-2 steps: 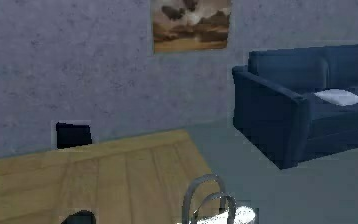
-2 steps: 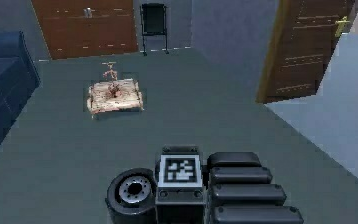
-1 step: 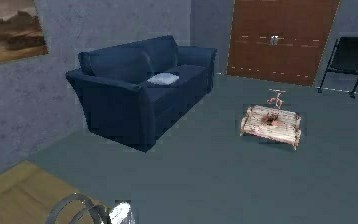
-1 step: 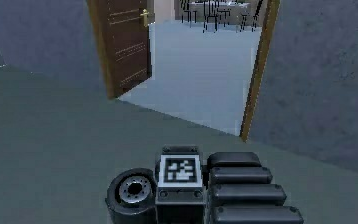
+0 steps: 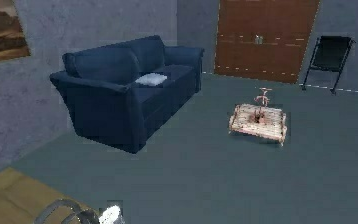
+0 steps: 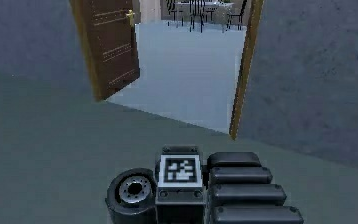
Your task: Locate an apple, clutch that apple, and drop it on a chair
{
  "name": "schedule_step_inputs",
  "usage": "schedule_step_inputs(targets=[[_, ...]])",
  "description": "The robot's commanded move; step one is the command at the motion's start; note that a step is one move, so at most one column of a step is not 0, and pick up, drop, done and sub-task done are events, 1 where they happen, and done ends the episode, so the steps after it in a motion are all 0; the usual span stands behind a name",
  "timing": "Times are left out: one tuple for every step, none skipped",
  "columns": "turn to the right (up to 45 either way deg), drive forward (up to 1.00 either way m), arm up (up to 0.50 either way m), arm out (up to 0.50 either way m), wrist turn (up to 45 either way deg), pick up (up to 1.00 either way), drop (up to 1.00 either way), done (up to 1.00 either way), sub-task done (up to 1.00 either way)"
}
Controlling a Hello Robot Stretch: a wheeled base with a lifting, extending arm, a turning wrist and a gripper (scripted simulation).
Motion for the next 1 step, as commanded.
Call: schedule_step_inputs(targets=[[-45.0,0.0,0.0,0.0,0.0,0.0,0.0,0.0,0.0]])
